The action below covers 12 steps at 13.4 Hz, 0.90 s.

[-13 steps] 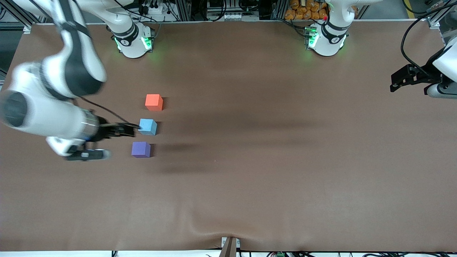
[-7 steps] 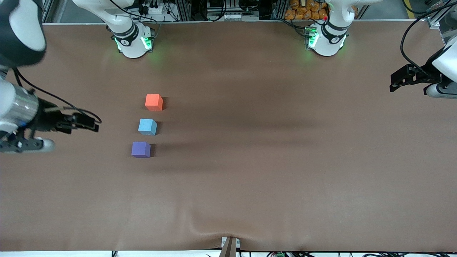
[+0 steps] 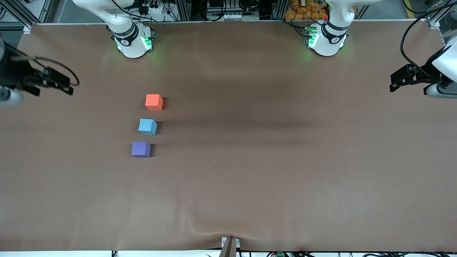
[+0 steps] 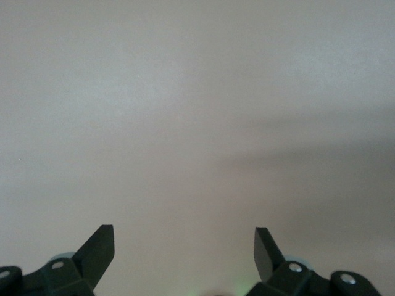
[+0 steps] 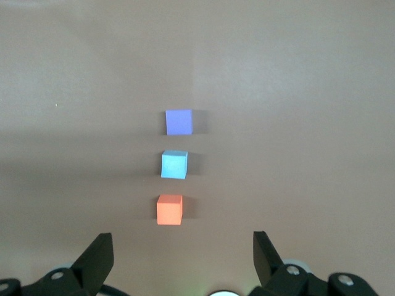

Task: Place blue block between orange and purple blocks
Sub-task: 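Lower the blue block between orange and purple blocks, open the right gripper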

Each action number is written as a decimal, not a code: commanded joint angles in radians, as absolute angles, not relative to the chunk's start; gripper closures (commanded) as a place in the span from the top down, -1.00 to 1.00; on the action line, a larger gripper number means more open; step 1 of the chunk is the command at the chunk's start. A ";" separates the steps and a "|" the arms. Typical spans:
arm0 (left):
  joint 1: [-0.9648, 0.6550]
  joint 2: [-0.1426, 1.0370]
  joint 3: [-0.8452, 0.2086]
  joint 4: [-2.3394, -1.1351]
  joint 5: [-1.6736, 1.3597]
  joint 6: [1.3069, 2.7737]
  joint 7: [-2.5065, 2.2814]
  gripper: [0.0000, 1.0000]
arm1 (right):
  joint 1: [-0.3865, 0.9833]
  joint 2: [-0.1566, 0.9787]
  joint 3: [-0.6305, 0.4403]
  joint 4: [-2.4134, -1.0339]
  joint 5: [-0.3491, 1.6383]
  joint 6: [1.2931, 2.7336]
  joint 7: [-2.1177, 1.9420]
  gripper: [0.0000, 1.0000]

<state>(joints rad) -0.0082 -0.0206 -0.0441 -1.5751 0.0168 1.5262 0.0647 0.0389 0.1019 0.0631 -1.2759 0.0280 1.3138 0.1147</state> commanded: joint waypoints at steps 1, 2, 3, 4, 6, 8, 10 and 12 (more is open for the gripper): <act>0.002 -0.017 -0.051 -1.565 0.012 1.526 0.080 1.00 | 0.018 0.019 0.084 -1.403 -0.017 1.332 0.143 1.00; 0.003 -0.017 -0.051 -1.565 0.012 1.526 0.080 1.00 | 0.011 -0.012 0.083 -1.443 -0.018 1.339 0.143 1.00; 0.003 -0.017 -0.051 -1.565 0.012 1.526 0.080 1.00 | 0.006 -0.049 0.083 -1.491 -0.018 1.371 0.143 1.00; 0.003 -0.015 -0.051 -1.565 0.012 1.526 0.080 1.00 | 0.008 -0.067 0.084 -1.521 -0.017 1.391 0.143 1.00; 0.003 -0.015 -0.051 -1.565 0.012 1.526 0.080 1.00 | 0.005 -0.069 0.081 -1.526 -0.008 1.393 0.143 1.00; 0.003 -0.015 -0.051 -1.565 0.012 1.526 0.080 1.00 | 0.005 -0.069 0.080 -1.526 -0.005 1.388 0.143 1.00; 0.003 -0.015 -0.051 -1.565 0.012 1.526 0.080 1.00 | 0.005 -0.067 0.075 -1.522 0.000 1.387 0.135 1.00; 0.003 -0.015 -0.049 -1.565 0.012 1.526 0.080 1.00 | 0.011 -0.067 0.077 -1.520 0.003 1.388 0.135 1.00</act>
<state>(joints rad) -0.0079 -0.0205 -0.0439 -1.5752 0.0168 1.5262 0.0647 0.0308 -0.0363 0.0610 -1.4888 -0.0002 1.3725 0.1321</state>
